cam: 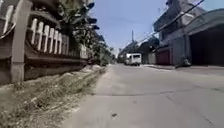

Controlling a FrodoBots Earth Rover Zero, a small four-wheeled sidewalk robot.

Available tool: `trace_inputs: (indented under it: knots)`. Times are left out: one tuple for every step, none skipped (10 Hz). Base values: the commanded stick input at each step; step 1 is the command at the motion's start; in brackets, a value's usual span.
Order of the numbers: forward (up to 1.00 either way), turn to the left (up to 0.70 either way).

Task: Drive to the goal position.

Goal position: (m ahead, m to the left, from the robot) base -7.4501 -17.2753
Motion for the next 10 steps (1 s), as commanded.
trace_inputs:
  knots:
    - [1.0, -0.08]
    - [1.0, 0.0]
    - [1.0, 0.0]
    - [1.0, 0.0]
    - [1.0, 0.0]
    - [1.0, 0.0]
    - [1.0, 0.0]
    - [1.0, 0.0]
    - [1.0, 0.0]
    - [1.0, 0.0]
